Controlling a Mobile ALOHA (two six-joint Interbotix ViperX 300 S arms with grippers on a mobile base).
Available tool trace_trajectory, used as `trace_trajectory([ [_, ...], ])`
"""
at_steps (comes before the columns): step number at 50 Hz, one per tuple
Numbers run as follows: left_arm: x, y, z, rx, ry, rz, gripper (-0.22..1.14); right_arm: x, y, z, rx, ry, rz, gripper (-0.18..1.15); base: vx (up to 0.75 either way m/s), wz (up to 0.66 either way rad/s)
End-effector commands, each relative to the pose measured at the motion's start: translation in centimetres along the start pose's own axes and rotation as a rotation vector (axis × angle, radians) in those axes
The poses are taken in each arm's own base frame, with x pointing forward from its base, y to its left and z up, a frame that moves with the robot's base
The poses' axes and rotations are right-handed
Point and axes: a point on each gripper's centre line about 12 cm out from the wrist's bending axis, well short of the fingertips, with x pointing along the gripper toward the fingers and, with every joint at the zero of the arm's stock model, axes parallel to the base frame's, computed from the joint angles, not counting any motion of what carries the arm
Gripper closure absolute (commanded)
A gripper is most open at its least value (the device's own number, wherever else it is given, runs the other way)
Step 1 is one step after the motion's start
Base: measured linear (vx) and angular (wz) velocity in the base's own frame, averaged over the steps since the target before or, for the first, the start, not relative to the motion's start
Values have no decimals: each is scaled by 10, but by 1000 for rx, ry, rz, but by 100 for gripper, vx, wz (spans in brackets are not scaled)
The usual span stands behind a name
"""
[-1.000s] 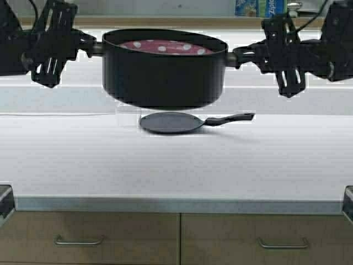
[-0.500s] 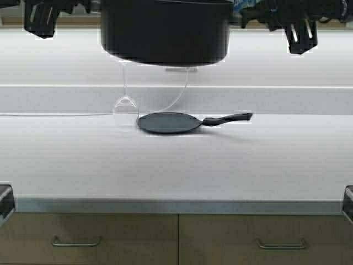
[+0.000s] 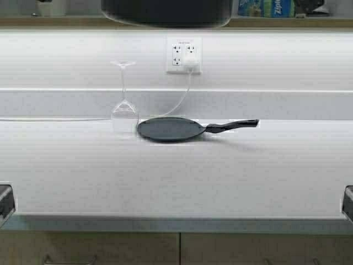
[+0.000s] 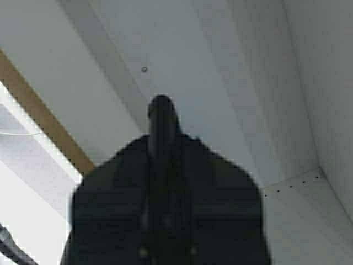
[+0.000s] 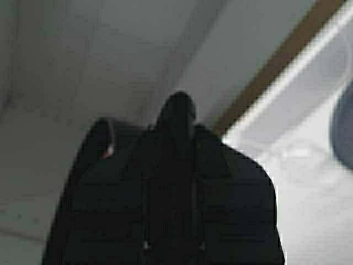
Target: Open the cabinet, put the pot inside, then close it
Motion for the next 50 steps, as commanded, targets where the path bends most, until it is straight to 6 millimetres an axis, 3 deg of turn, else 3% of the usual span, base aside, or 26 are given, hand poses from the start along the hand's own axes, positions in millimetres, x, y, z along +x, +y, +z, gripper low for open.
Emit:
trace_trajectory([
  [1,-2,-38,-1,96,12,-102,90,-4,54,5,-32,1,115,91,24,-1],
  [17,7,-58,8,87,-5,-125,90,8,65,11,-37,-2,102,91,23,0],
  [31,25,-60,6,65,4,-100,90,23,69,14,-36,1,82,91,16,3],
  [37,48,-60,3,58,0,-87,90,45,79,23,-41,-11,74,91,7,1],
  [50,109,-47,-9,44,-6,-48,90,104,74,29,-42,-12,43,91,3,1],
])
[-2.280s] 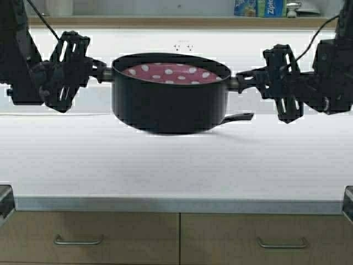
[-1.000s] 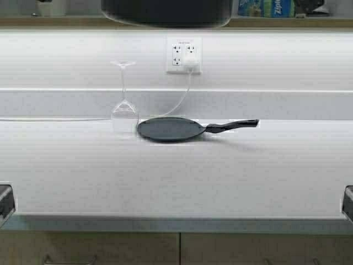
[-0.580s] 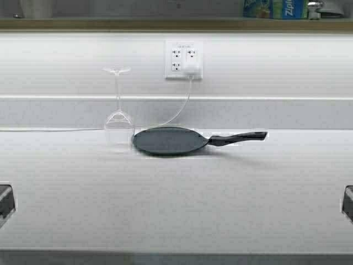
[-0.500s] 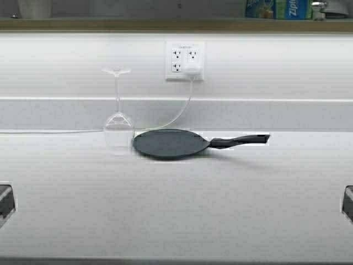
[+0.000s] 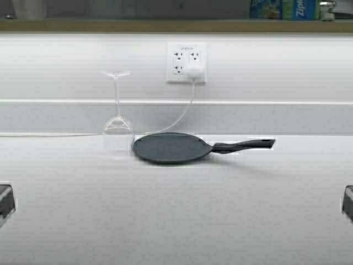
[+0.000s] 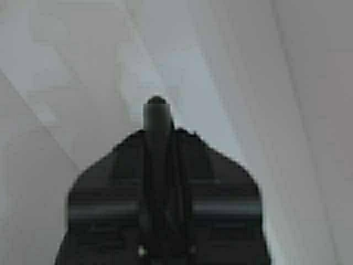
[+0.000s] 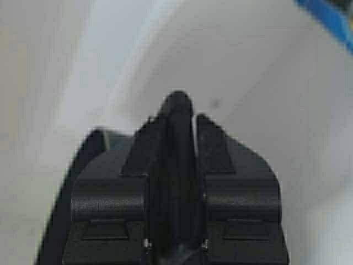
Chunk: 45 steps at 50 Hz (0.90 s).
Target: Open the cabinet, put the pot inside, then close it
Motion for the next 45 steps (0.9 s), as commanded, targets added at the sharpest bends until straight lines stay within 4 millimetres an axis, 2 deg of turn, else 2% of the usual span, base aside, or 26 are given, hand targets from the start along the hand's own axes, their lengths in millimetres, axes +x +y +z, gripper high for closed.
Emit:
trace_trajectory([
  [1,24,-16,-20,79,32,-45,90,19,37,-7,-32,13,99,91,0,0],
  [7,42,-11,-26,73,31,-38,90,33,33,-5,-33,9,91,91,0,0],
  [13,50,-4,-31,75,37,-26,90,43,30,-6,-35,11,85,91,0,0],
  [27,53,24,-42,65,40,24,90,53,13,-14,-36,30,49,91,0,0],
  [35,51,40,-46,51,40,62,90,56,-6,-23,-32,51,6,91,0,0],
  [45,48,47,-48,51,26,67,89,59,-21,-31,-30,64,-5,91,0,0],
])
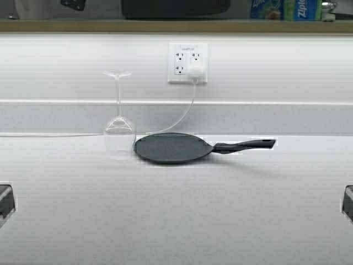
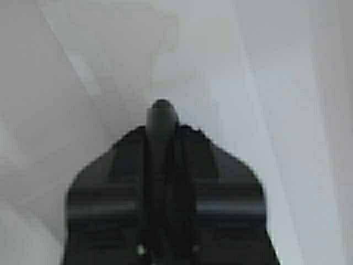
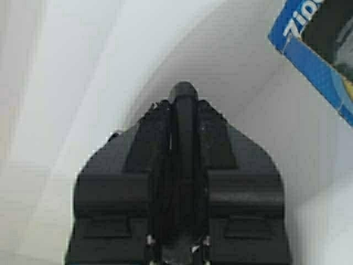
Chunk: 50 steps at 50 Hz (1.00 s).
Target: Open the cabinet, put the pot inside, then close it
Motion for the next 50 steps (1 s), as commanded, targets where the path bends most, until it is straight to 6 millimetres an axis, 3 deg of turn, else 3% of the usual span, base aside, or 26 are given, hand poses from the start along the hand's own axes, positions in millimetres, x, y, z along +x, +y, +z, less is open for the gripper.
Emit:
trace_trajectory([
  [1,-5,-11,-21,94,37,-43,89,4,7,-34,-12,68,37,91,0,0],
  [6,-7,-17,-15,87,-17,-98,85,3,9,-34,0,58,71,88,0,0],
  [9,-9,-20,-10,77,-66,-145,77,3,13,-33,6,49,100,80,0,0],
  [13,-12,-23,-5,59,-111,-192,58,3,18,-31,17,37,130,55,0,0],
  [18,-14,-25,-2,25,-135,-223,28,2,22,-27,47,22,138,15,0,0],
  [21,-13,-26,-2,6,-135,-228,12,2,24,-25,64,13,140,2,0,0],
  [26,-13,-28,-1,-17,-137,-237,-2,2,28,-22,65,5,150,1,0,0],
  [40,-15,-41,5,-24,-152,-272,-2,-4,48,-11,44,-16,183,1,0,0],
  [50,-26,-49,10,-24,-157,-286,-2,-13,46,-8,38,-11,147,1,0,0],
])
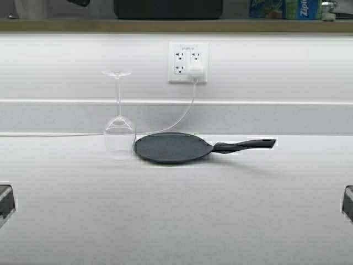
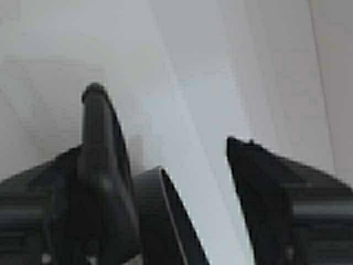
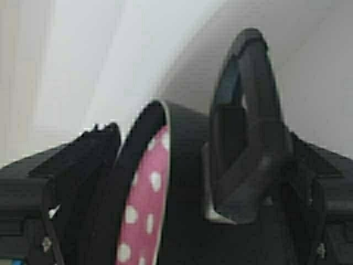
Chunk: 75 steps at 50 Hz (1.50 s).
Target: Open the cabinet, put the pot inside, then close it
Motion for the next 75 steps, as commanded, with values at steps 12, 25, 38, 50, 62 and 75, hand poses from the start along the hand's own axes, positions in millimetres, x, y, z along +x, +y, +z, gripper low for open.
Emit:
trace_trajectory([
  [12,-19,-27,5,-19,1,-58,-2,-20,16,1,26,-7,26,1,0,0],
  [25,-27,-15,7,-61,-25,-43,-2,-20,9,-1,109,-43,96,1,0,0],
  [38,-42,4,10,-147,-60,-16,-2,-28,-11,-6,179,-50,60,1,0,0],
  [50,-62,7,16,-136,-66,-15,-2,-45,-12,-7,178,-49,54,1,0,0],
  [62,-81,-4,22,-139,-64,-42,-2,-66,-14,-9,174,-47,51,1,0,0],
  [75,-87,-15,23,-124,-46,-89,-2,-83,-6,-6,123,-62,89,1,-3,-1],
])
